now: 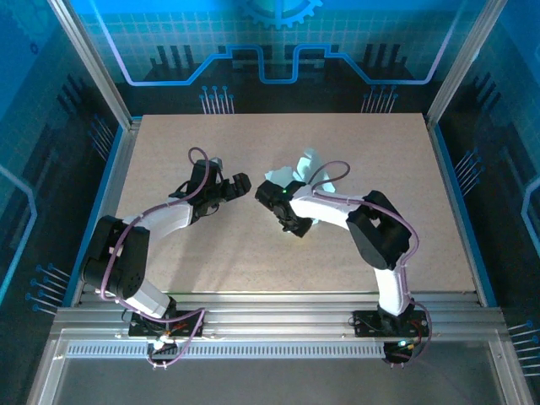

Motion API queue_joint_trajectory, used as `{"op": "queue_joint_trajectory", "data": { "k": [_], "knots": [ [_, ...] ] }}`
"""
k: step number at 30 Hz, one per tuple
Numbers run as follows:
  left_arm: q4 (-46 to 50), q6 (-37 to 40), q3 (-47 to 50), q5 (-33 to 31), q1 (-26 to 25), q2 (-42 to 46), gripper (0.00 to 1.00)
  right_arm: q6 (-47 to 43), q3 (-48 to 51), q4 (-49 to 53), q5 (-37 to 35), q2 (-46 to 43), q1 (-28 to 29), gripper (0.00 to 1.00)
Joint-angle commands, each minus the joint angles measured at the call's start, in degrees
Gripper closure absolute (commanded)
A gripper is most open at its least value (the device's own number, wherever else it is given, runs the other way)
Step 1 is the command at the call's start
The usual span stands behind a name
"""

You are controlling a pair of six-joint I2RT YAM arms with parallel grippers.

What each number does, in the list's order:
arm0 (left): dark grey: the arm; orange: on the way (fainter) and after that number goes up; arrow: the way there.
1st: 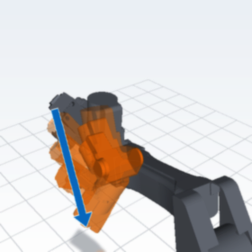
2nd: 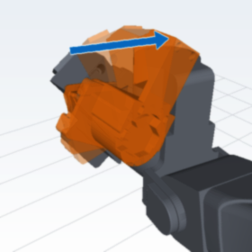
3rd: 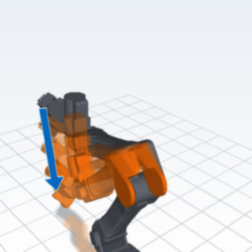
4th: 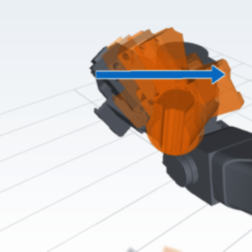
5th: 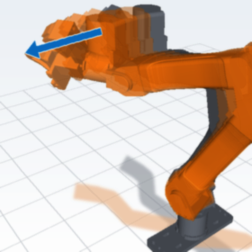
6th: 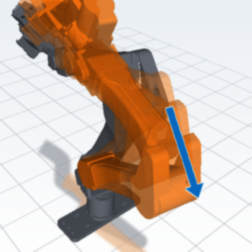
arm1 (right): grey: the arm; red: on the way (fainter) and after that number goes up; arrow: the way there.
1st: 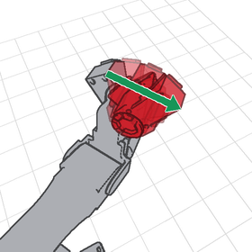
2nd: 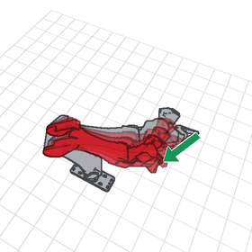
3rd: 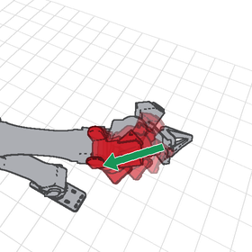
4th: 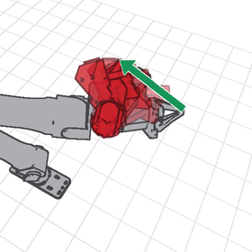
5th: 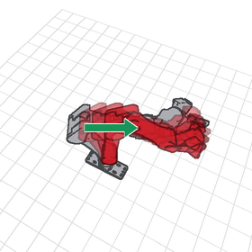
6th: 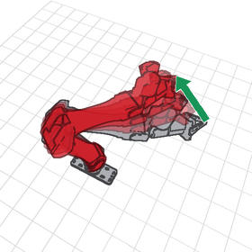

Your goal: Fold the paper box

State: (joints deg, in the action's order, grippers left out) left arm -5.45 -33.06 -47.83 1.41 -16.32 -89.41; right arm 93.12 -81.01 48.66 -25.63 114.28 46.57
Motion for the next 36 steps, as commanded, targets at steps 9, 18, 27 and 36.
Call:
{"op": "queue_joint_trajectory", "data": {
  "k": [9,18,27,36],
  "knots": [
    [0.5,0.1,1.6,0.7,1.0,3.6,0.01,-12.0,-1.1,1.9,-4.5,-0.4,1.0,0.8],
    [2.2,-2.3,4.5,3.7,6.3,9.3,0.01,-48.4,7.0,-10.8,-10.7,-5.7,-0.6,0.84],
    [2.9,-2.1,6.1,4.2,7.3,10.0,0.01,-70.4,16.0,-27.2,4.1,-10.2,-6.2,0.91],
    [3.4,-1.6,6.9,4.1,8.1,10.2,0.01,-73.5,17.6,-30.6,6.0,-12.1,-7.3,0.78]
  ]
}}
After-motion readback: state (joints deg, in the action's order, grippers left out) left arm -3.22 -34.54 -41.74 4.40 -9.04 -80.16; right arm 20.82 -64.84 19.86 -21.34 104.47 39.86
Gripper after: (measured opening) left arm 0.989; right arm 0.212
